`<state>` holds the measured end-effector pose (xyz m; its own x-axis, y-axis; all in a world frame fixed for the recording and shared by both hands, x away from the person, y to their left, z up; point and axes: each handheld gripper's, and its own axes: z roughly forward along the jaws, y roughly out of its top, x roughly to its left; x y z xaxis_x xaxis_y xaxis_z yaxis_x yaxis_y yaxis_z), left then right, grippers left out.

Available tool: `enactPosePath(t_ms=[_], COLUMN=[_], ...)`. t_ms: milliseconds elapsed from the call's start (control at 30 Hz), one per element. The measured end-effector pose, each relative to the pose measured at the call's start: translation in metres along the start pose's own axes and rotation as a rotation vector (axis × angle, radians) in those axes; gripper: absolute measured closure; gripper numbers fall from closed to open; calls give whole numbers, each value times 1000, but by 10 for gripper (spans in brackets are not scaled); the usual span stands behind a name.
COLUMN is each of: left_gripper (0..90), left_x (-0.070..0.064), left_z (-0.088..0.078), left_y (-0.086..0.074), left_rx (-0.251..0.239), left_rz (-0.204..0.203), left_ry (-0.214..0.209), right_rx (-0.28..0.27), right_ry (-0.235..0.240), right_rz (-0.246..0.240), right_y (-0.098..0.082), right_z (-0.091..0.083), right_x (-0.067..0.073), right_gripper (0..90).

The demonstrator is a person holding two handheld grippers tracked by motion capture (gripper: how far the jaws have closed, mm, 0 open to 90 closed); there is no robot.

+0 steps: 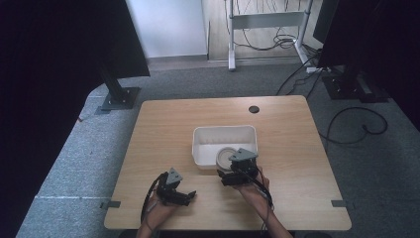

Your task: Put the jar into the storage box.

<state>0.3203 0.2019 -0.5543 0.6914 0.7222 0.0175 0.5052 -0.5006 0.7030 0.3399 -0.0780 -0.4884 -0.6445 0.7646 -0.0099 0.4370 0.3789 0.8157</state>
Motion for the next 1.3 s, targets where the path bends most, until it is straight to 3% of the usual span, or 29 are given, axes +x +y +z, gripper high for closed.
enactPosePath(t_ms=[567,1300], left_gripper=[14,13], left_x=[0,0], left_z=[0,0], left_y=[0,0], left_rx=[0,0], left_rz=[0,1], left_ry=[0,0], right_rx=[11,4], right_ry=[-22,-44], right_rz=[-30,-24], right_y=[17,31], right_z=[22,44], right_x=[2,-1], right_gripper=[96,96])
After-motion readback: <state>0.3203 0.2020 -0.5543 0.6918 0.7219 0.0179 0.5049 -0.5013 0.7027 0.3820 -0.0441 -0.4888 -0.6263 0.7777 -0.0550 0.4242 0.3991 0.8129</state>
